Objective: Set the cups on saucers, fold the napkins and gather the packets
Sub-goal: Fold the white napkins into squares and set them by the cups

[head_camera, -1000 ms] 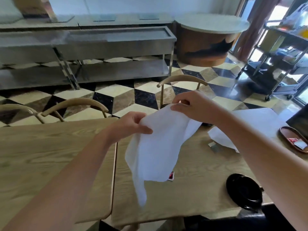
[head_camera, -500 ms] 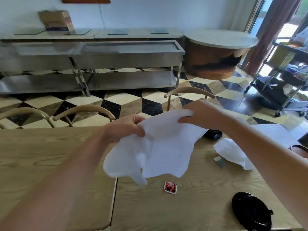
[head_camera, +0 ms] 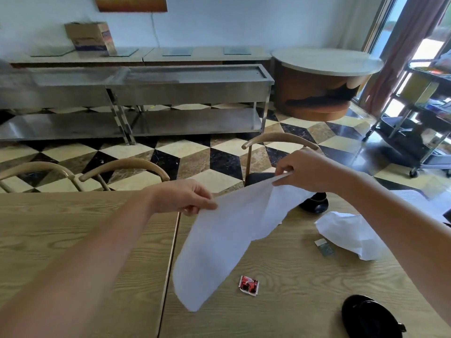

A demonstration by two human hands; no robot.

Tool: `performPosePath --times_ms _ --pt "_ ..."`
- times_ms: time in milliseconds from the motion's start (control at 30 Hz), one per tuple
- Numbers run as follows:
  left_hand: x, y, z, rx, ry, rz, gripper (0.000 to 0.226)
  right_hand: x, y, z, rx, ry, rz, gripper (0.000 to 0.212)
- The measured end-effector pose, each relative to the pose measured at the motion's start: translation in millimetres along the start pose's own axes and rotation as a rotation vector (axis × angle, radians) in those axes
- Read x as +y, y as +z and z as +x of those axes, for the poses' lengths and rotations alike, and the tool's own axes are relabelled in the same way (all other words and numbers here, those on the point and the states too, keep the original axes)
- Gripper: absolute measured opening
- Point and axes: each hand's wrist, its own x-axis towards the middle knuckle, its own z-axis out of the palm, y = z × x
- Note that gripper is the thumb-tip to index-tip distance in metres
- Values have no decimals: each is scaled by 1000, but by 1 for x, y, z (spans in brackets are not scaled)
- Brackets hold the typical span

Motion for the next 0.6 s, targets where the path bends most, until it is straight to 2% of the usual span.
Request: performPosePath --times_ms 67,167,233,333,467,600 --pt "1 -7 6 125 -106 345 38 13 8 9 -13 37 -29 18" --pt "-3 -14 18 258 -236 554 32 34 20 21 -19 77 -12 27" --pt "-7 -17 25 317 -266 567 25 47 26 26 -14 110 -15 24" --pt "-13 -25 36 484 -262 616 16 63 33 34 -3 154 -25 34" --pt "-20 -41 44 716 -251 756 26 78 38 46 -4 164 -44 42" --pt "-24 -61 50 863 -256 655 28 91 42 59 -3 171 108 44"
